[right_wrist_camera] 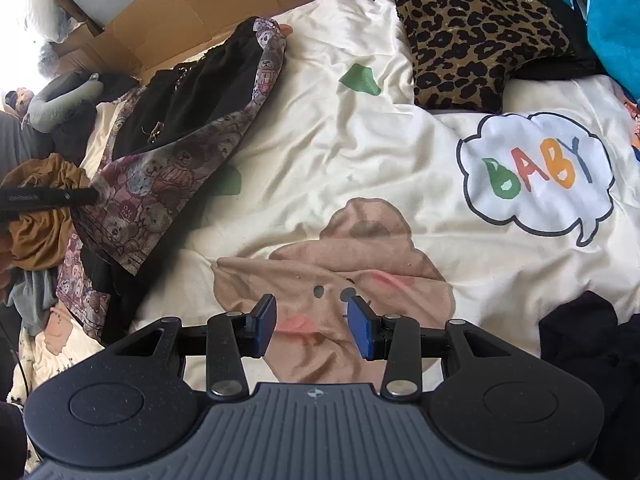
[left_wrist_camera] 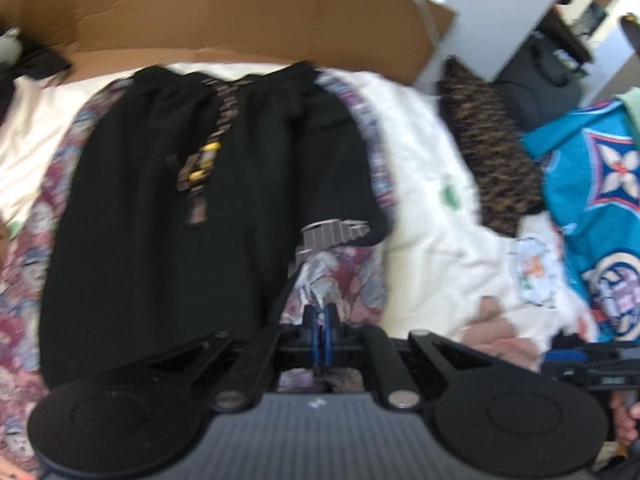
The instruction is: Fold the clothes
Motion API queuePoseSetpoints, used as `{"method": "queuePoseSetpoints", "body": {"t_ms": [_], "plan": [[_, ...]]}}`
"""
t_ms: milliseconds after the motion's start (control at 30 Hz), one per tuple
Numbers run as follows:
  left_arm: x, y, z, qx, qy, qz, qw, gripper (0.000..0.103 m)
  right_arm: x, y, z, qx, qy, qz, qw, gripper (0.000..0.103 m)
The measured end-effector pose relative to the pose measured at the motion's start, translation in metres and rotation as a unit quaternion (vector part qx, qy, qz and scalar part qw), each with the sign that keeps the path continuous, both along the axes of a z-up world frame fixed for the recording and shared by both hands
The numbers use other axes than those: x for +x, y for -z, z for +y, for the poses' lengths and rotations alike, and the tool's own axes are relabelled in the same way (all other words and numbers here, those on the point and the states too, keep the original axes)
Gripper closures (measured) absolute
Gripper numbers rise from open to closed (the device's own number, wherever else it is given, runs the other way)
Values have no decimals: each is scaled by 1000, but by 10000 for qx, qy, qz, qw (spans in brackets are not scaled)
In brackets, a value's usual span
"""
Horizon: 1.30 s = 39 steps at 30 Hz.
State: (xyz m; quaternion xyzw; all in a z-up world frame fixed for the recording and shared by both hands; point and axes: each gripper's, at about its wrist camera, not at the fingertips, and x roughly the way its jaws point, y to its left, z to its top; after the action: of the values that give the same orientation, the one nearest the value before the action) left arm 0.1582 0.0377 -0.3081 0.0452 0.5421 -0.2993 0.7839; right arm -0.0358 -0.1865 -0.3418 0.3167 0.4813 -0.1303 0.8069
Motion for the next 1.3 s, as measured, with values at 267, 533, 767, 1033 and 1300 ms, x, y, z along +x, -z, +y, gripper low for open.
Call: {"method": "queuePoseSetpoints", "body": {"t_ms": [267, 533, 767, 1033, 1300], "plan": [[11, 36, 17, 407, -225, 169, 9988, 100, 21, 17, 9, 549, 11, -297, 9981, 56], [4, 55, 20, 446, -79, 408, 9981, 99, 84, 50, 44, 1290, -469, -489, 9893, 56], [-2, 53, 25, 278, -66, 559, 9980, 99, 120, 71, 75, 1990, -533, -669, 9763, 56], [-29, 55, 24, 207, 52, 623, 9978, 99, 124, 83, 76, 2261, -275, -689, 9713, 56], [-27, 53, 18, 275, 117, 646, 9975, 99, 133, 105, 73, 2730, -31, -526, 9606, 57]]}}
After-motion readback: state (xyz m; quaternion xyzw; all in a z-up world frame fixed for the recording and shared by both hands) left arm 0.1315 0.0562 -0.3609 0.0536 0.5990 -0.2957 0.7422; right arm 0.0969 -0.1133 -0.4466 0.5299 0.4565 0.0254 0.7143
